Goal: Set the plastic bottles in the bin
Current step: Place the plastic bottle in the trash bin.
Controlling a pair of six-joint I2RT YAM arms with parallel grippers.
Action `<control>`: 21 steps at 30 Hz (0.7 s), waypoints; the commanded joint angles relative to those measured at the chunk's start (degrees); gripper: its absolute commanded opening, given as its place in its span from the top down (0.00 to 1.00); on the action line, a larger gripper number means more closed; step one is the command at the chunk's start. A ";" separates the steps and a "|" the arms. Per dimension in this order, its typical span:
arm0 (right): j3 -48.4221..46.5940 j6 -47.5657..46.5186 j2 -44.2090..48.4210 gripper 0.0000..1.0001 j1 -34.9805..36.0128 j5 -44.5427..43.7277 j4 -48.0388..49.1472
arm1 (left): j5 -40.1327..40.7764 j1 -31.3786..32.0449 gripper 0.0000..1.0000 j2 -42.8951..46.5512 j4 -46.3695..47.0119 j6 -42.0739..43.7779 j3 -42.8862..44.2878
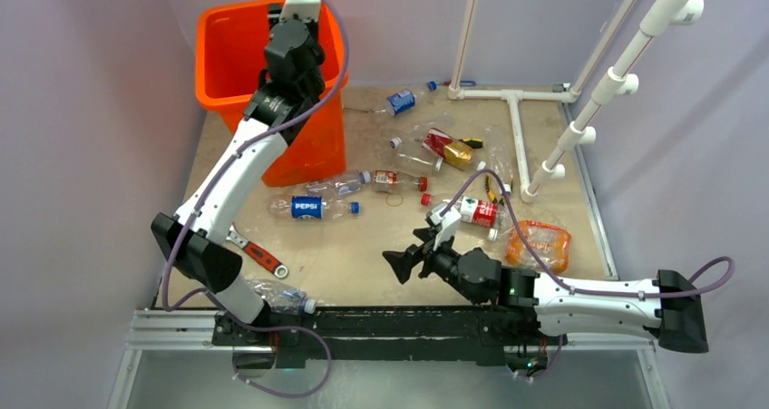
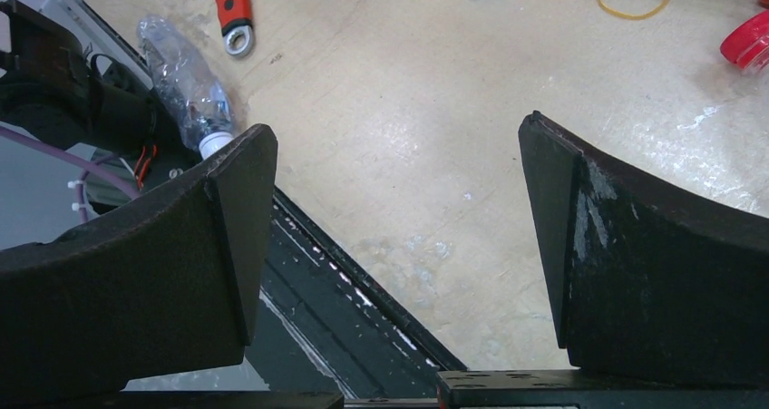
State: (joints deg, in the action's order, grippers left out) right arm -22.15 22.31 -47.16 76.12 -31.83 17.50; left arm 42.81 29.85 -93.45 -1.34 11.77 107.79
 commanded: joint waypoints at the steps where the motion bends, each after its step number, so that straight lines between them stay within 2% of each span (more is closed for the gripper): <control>1: 0.40 0.07 1.60 0.01 0.19 0.30 1.38 | 7.22 -7.35 1.00 2.12 -2.51 -3.85 -4.51; 7: 1.74 0.37 1.63 0.01 0.17 0.46 2.81 | 7.06 -10.24 1.00 2.26 -0.90 -5.37 -11.83; 12: 2.04 -0.03 1.86 0.01 0.20 0.07 3.92 | 1.87 -14.26 1.00 1.36 -5.55 -13.98 -15.64; 21: 2.06 1.69 1.68 0.01 0.17 0.70 2.17 | -2.59 -16.13 1.00 0.18 -7.85 -20.12 -19.96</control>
State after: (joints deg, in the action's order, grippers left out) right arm -19.66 23.03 -45.65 76.12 -31.51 19.22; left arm 43.38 14.13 -92.62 -4.47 -3.99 90.74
